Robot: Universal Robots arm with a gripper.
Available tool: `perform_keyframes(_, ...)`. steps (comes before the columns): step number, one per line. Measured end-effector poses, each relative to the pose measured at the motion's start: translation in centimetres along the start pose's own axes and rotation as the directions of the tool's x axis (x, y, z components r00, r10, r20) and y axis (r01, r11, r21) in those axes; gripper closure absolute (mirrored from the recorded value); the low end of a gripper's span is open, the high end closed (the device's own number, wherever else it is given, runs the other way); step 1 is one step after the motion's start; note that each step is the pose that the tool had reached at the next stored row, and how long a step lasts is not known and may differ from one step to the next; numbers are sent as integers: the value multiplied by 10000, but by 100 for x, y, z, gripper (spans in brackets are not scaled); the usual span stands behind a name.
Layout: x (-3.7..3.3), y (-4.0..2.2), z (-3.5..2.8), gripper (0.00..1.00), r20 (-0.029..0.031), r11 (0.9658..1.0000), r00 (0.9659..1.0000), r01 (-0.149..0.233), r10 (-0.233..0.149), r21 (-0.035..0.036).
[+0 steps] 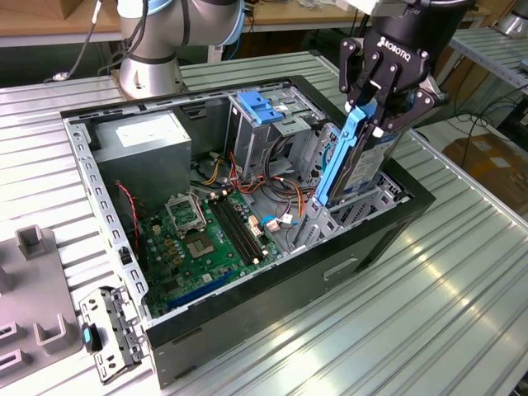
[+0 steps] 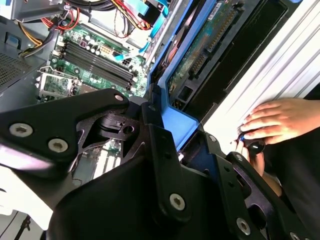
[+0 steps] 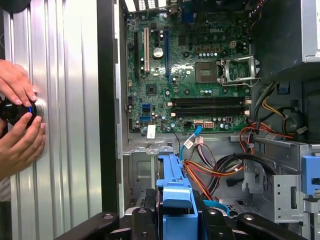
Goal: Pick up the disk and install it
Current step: 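Insert the disk into the insertion slot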
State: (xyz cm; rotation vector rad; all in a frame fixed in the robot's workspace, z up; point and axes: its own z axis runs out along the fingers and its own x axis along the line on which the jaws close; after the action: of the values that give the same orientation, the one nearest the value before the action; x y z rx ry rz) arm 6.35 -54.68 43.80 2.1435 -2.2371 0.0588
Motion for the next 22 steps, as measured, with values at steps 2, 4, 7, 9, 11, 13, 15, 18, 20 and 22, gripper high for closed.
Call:
perform_keyframes(2,4,0,19,63,-1,10000,10000,1,-1,0)
perform_keyframes(4,7,-1,37,63,0,10000,10000,1,-1,0)
perform_keyframes(7,10,-1,65,63,0,10000,10000,0,0,0)
perform_keyframes(9,13,-1,85,63,-1,10000,10000,0,0,0)
perform_keyframes(11,17,-1,114,63,0,10000,10000,0,0,0)
perform_keyframes(13,21,-2,141,63,0,10000,10000,0,0,0)
perform_keyframes(15,23,-2,161,63,-1,10000,10000,0,0,0)
perform_keyframes(18,28,-2,191,63,0,10000,10000,1,-1,0)
perform_keyframes(20,31,-2,207,63,0,10000,10000,0,0,0)
perform_keyframes(22,34,-3,224,63,0,10000,10000,1,-1,0)
